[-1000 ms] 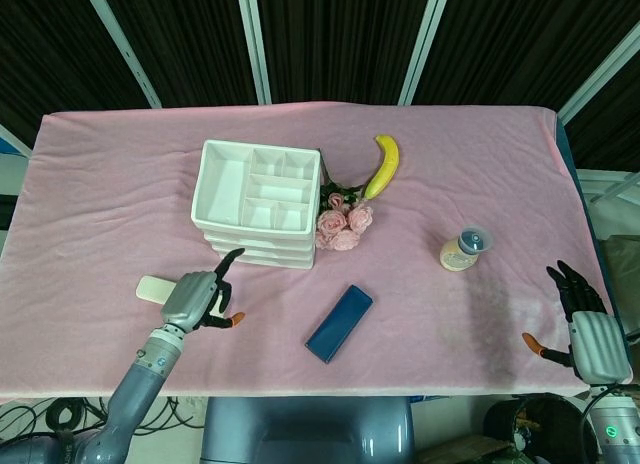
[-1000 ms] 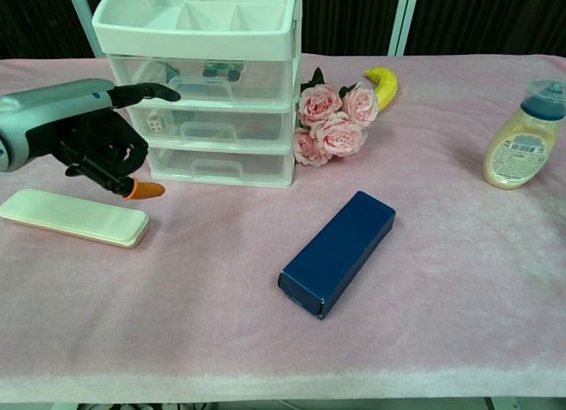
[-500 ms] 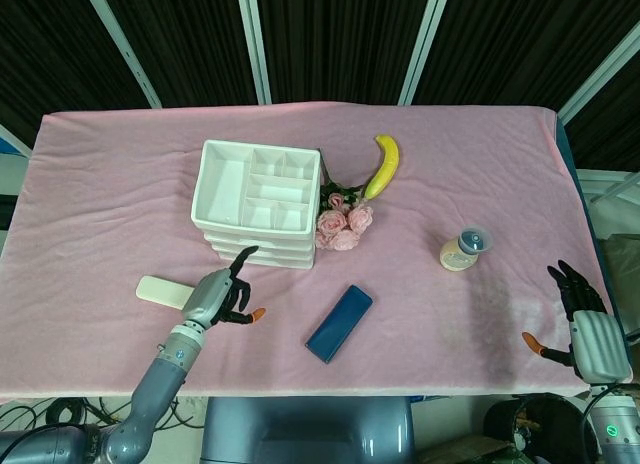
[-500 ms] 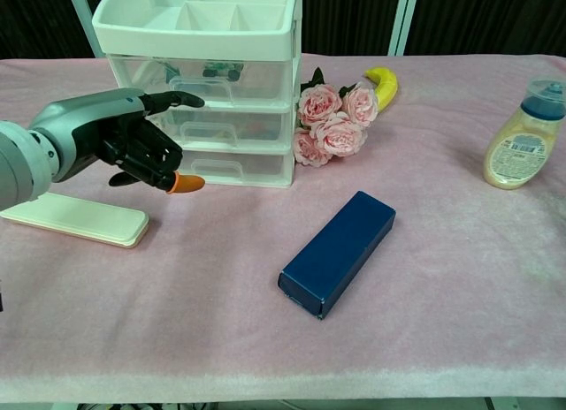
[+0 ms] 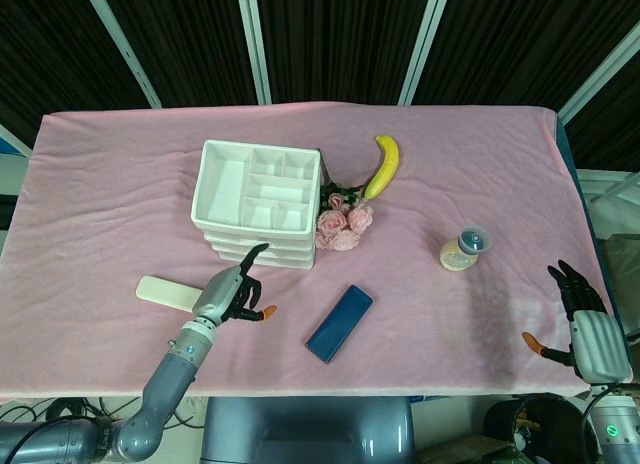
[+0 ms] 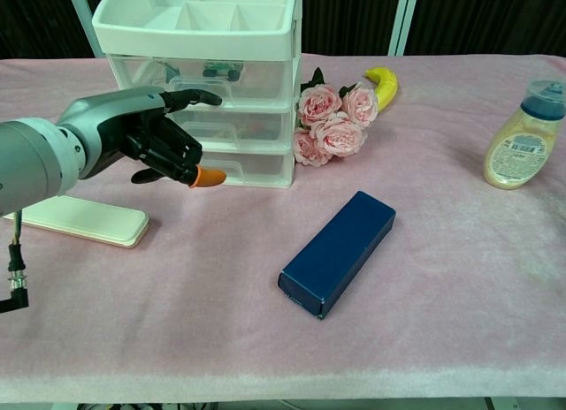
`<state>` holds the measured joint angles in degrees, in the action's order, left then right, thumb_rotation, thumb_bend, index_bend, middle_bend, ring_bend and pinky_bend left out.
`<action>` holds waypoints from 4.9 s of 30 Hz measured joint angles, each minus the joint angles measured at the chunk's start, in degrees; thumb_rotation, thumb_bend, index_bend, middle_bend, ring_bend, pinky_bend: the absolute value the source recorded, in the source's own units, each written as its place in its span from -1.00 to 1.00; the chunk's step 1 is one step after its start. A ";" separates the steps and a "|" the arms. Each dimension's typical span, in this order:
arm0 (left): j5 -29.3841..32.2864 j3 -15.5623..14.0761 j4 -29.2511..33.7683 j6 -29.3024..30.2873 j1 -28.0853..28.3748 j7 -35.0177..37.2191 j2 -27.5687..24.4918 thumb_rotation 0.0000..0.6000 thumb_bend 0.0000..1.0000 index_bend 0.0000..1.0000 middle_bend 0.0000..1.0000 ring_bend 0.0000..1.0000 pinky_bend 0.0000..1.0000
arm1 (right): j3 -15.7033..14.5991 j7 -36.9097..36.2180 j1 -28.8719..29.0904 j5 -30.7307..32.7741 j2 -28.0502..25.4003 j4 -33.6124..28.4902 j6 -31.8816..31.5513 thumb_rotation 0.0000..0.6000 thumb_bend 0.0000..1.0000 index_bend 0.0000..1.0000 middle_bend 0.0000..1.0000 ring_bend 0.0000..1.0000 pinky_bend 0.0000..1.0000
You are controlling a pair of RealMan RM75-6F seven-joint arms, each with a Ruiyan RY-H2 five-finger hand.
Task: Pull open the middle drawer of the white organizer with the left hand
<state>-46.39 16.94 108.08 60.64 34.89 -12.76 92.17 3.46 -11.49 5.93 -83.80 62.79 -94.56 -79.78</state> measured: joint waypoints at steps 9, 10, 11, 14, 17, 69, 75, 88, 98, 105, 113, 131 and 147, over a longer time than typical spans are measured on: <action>0.61 0.25 -0.01 0.76 1.53 -0.30 1.37 1.00 -0.50 -0.96 0.59 0.61 0.77 | -0.04 -0.02 -0.03 -0.09 -0.03 -0.02 -0.03 1.00 -0.85 -1.00 -1.00 -1.00 -0.76; 0.70 0.27 -0.10 0.85 1.64 -0.28 1.50 1.00 -0.49 -0.96 0.59 0.61 0.77 | -0.04 -0.03 -0.03 -0.11 -0.04 -0.03 -0.03 1.00 -0.84 -1.00 -1.00 -1.00 -0.76; 0.86 0.31 -0.23 0.94 1.76 -0.24 1.65 1.00 -0.49 -0.96 0.59 0.61 0.77 | -0.05 -0.05 -0.04 -0.12 -0.04 -0.05 -0.04 1.00 -0.84 -1.00 -1.00 -1.00 -0.76; 1.16 0.36 -0.64 1.15 2.02 0.05 2.12 1.00 -0.49 -0.96 0.59 0.61 0.77 | -0.07 -0.05 -0.03 -0.12 -0.06 -0.07 0.01 1.00 -0.85 -1.00 -1.00 -1.00 -0.76; 1.16 0.31 -1.01 1.35 2.16 0.43 2.55 1.00 -0.49 -0.96 0.59 0.61 0.77 | -0.05 -0.10 -0.06 -0.12 -0.07 -0.12 -0.04 1.00 -0.85 -1.00 -1.00 -1.00 -0.76; -27.88 -11.51 2.46 13.54 -4.11 -9.60 -3.00 1.00 -0.47 -0.70 0.65 0.70 0.84 | 0.08 -0.45 -0.20 0.31 -0.32 -0.73 0.10 1.00 -0.85 -1.00 -1.00 -1.00 -0.76; -28.42 -10.09 4.83 15.96 -3.66 -21.28 -4.45 1.00 -0.47 -0.68 0.66 0.70 0.85 | 0.10 -0.59 -0.23 0.30 -0.36 -0.79 0.06 1.00 -0.85 -1.00 -1.00 -1.00 -0.76; -15.08 -5.11 7.74 15.03 -0.36 -34.09 -6.65 1.00 -0.47 -0.62 0.66 0.70 0.85 | 0.13 -0.74 -0.21 0.36 -0.38 -0.70 0.15 1.00 -0.85 -1.00 -1.00 -1.00 -0.76; -11.35 -4.96 5.98 14.55 0.78 -34.58 -5.79 1.00 -0.47 -0.50 0.67 0.70 0.85 | 0.16 -0.77 -0.19 0.40 -0.40 -0.69 0.21 1.00 -0.85 -1.00 -1.00 -1.00 -0.76; -10.15 -5.08 5.64 14.86 1.05 -34.47 -5.82 1.00 -0.47 -0.39 0.68 0.71 0.86 | 0.12 -0.73 -0.21 0.33 -0.40 -0.71 0.18 1.00 -0.85 -1.00 -1.00 -1.00 -0.76; -10.36 -5.44 6.91 15.25 0.87 -33.13 -6.90 1.00 -0.46 -0.14 0.71 0.74 0.87 | 0.07 -0.60 -0.22 0.22 -0.37 -0.73 0.14 1.00 -0.85 -1.00 -1.00 -1.00 -0.76; -12.81 -10.76 14.72 16.24 -1.39 -32.14 -12.42 1.00 -0.46 -0.12 0.71 0.74 0.87 | 0.00 -0.21 -0.32 0.06 -0.27 -0.98 -0.08 1.00 -0.85 -1.00 -1.00 -1.00 -0.76; -16.93 -13.85 17.29 16.95 -3.07 -31.26 -13.81 1.00 -0.46 -0.12 0.71 0.74 0.87 | -0.02 -0.11 -0.32 0.12 -0.31 -1.09 0.00 1.00 -0.85 -1.00 -1.00 -1.00 -0.76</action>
<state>-63.32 3.08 125.37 77.58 31.82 -44.02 78.36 3.45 -11.60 5.61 -83.68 62.48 -95.65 -79.79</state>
